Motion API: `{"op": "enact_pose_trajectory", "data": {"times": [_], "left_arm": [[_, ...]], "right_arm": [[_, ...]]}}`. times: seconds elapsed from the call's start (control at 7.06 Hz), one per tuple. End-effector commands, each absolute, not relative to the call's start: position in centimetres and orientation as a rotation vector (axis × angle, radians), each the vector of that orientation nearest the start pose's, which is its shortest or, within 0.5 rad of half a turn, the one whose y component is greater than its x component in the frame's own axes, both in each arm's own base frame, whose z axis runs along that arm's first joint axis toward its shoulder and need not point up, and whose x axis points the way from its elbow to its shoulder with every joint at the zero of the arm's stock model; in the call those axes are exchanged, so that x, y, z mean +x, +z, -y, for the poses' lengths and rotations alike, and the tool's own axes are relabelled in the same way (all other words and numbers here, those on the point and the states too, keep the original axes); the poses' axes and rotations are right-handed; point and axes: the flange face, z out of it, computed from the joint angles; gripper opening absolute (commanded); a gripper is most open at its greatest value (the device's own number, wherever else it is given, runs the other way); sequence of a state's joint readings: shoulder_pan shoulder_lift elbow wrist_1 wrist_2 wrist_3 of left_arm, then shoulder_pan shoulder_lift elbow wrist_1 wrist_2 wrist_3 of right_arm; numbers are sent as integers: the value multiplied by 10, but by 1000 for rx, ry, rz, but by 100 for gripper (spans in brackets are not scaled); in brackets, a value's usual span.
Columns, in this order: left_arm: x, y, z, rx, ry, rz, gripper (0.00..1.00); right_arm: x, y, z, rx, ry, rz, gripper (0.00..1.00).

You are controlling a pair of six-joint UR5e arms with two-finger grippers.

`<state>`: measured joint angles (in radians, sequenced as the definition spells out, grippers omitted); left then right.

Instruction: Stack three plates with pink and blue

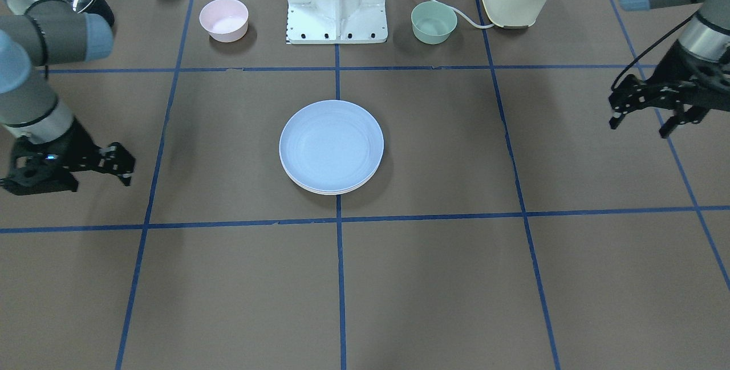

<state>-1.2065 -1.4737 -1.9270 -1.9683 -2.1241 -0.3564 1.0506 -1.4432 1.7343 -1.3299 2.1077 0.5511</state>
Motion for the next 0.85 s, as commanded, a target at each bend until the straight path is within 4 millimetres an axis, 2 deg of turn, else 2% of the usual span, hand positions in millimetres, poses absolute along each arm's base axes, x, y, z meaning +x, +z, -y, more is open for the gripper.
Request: {"op": "enact_pose_trajectory", "data": {"times": [0.0,0.14,0.28,0.42,0.57,0.71], "left_arm": [[16,532,453,458,267,-613,100],[15,551,453,418,249,-617,100],[17,560,460,408,219,-623,100],[13,570,454,385,208,-609,100],[13,585,455,360,205,-603,100],[5,592,451,329,181,-607,100]], "right_arm": [[-90,566,500,155,-176,746,100],[-73,582,491,116,-143,791,100],[-64,584,495,131,-120,783,100],[-41,616,468,85,-74,766,100],[-29,622,464,83,-42,758,100],[-1,627,458,77,27,771,100]]}}
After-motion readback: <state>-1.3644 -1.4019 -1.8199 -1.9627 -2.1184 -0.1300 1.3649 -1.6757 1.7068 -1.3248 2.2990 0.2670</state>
